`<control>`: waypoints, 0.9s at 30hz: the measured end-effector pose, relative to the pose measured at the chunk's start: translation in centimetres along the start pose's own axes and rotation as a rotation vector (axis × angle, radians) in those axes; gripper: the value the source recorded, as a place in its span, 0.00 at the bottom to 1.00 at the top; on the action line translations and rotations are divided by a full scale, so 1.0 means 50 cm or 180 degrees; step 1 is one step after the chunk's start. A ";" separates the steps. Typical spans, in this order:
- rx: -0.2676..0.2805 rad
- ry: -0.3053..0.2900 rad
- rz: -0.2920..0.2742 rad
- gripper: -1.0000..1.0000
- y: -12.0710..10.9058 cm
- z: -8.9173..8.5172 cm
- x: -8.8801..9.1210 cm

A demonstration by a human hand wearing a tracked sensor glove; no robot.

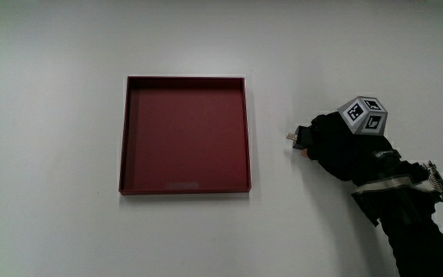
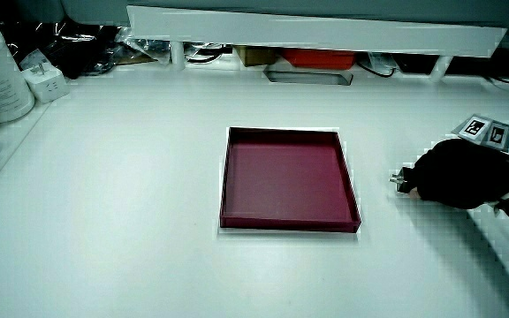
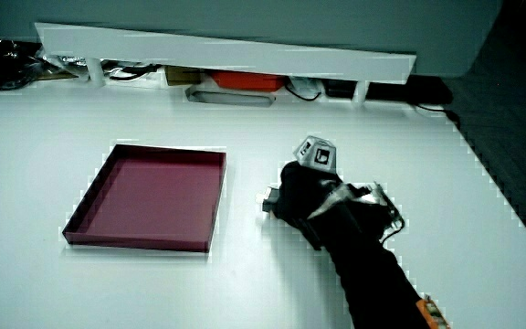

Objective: Pick charger from desk

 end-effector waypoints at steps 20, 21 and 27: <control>-0.0142 0.0308 0.0689 1.00 -0.009 0.081 -0.190; 0.0142 0.0085 0.0783 1.00 -0.030 0.097 -0.217; 0.0094 -0.0019 0.0893 1.00 -0.021 0.092 -0.277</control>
